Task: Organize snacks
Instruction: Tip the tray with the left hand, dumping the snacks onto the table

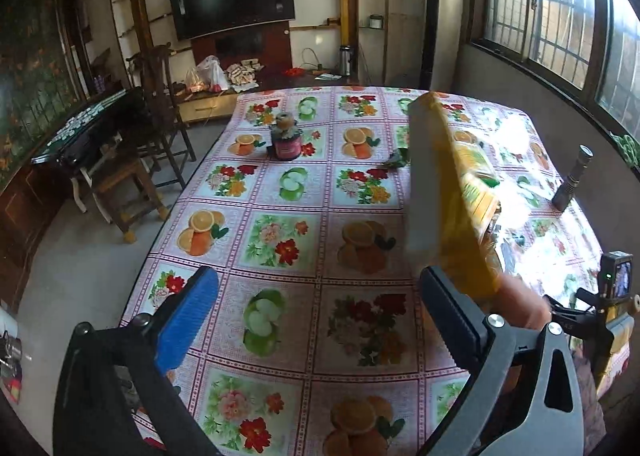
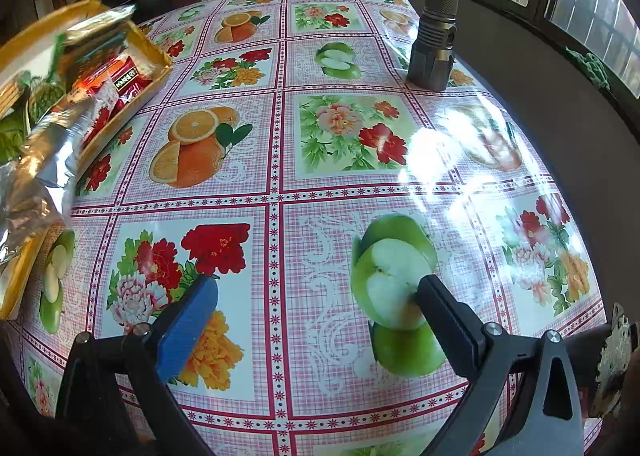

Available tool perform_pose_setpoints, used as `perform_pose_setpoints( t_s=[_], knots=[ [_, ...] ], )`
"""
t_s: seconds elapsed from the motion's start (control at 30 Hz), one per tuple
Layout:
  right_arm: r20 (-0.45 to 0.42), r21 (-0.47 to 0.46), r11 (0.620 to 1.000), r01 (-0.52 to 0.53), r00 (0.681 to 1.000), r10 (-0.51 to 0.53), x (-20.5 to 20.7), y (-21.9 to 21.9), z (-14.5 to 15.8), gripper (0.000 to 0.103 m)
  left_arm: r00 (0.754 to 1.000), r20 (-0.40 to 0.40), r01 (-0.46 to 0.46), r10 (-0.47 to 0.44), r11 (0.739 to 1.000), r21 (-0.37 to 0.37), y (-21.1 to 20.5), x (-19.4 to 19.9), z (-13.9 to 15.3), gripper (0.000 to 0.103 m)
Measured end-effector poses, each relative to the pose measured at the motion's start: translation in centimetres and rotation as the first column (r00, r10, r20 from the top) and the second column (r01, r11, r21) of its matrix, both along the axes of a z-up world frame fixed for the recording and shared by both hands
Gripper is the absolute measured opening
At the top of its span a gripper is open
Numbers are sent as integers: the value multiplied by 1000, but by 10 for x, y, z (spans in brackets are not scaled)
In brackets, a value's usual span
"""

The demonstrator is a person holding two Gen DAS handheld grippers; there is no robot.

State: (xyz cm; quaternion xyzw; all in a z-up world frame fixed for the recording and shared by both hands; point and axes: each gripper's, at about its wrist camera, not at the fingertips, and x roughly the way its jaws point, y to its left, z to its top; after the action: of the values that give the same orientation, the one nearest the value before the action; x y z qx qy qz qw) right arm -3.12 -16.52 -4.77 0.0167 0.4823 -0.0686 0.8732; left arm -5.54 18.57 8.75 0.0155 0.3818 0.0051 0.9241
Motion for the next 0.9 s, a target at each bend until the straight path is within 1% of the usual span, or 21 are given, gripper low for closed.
perform_pose_setpoints(
  t_s=[0.17, 0.37, 0.6, 0.73, 0.9],
  knots=[
    [0, 1, 1000, 0, 1000, 0, 0, 0, 0, 100, 1000, -3, -6, 6, 1000, -11, 2, 2, 3, 100],
    [-1, 2, 1000, -1, 1000, 1, 0, 0, -1, 100, 999, -31, -23, 23, 1000, -18, 4, 8, 0, 100],
    [-1, 2, 1000, -1, 1000, 1, 0, 0, 0, 100, 999, -25, -38, 37, 999, -24, 6, 6, 3, 100],
    [-1, 3, 1000, -1, 1000, 1, 1, 0, 0, 101, 998, 3, -67, 67, 997, -44, 16, 0, 12, 100],
    [-1, 3, 1000, -1, 1000, 1, 1, 0, -1, 101, 989, 66, -126, 130, 990, -63, 32, -15, 23, 100]
  ],
)
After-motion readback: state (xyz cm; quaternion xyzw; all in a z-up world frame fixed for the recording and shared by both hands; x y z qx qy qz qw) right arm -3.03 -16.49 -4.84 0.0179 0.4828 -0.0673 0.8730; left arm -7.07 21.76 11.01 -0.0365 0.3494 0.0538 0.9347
